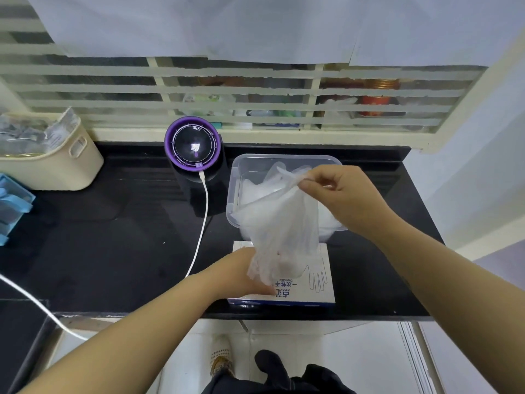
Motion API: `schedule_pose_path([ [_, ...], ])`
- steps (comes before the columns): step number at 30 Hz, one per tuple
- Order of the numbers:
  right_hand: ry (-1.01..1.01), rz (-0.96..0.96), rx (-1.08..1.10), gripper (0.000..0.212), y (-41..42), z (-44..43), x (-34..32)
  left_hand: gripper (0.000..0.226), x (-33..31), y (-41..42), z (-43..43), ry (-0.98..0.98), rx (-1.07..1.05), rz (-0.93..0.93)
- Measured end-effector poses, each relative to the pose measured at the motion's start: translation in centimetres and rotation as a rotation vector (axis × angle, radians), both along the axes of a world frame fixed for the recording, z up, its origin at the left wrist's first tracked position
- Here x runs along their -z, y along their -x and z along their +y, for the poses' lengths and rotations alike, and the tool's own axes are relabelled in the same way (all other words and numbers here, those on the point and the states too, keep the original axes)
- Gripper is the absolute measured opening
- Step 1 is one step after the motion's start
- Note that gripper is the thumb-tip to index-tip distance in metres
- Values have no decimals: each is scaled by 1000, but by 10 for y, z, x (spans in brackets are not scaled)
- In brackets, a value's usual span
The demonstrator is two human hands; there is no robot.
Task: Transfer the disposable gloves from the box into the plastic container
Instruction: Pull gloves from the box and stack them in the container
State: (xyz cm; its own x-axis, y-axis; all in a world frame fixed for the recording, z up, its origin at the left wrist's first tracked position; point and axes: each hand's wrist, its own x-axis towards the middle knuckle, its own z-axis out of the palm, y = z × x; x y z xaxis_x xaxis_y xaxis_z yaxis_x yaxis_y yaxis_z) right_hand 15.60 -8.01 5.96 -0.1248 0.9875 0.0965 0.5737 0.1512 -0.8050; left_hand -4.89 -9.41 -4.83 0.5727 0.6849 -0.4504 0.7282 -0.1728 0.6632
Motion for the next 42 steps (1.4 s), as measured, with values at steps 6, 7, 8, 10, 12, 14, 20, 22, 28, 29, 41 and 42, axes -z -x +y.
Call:
schedule_pose_path([
  [6,1,8,15,16,-8,20,-19,25,-51,41,26,-42,29,112],
  [7,5,8,1,17,-10,25,-24,35,-63,49,32,-27,3,88],
  [8,3,5,-20,16,-10,28,-29,44,-76,54,37,11,-53,41],
  [10,-9,-28,-78,13,-9,37,-40,52,-104,56,48,41,-168,-95],
  [12,-8,-79,-136,16,-7,46,-49,50,-126,47,59,-62,-255,-227],
  [14,5,-122,-189,19,-3,55,-56,71,-142,30,70,-201,-288,-258],
  [20,22,-184,-253,13,0,80,-69,36,-147,-19,96,-259,-245,-332],
  [22,13,-239,-173,20,-10,89,-65,19,-141,-23,102,-240,-358,-373],
  [28,-334,-498,230,30,-25,93,-31,20,-97,-19,116,-17,-736,-484],
  [29,-402,-458,157,27,-19,89,-26,19,-89,-20,119,-7,-781,-477],
  [41,271,-718,-383,74,8,83,77,74,-52,-32,125,-458,-487,85],
  [42,281,-727,-393,74,8,84,80,68,-53,-32,122,-641,-416,149],
])
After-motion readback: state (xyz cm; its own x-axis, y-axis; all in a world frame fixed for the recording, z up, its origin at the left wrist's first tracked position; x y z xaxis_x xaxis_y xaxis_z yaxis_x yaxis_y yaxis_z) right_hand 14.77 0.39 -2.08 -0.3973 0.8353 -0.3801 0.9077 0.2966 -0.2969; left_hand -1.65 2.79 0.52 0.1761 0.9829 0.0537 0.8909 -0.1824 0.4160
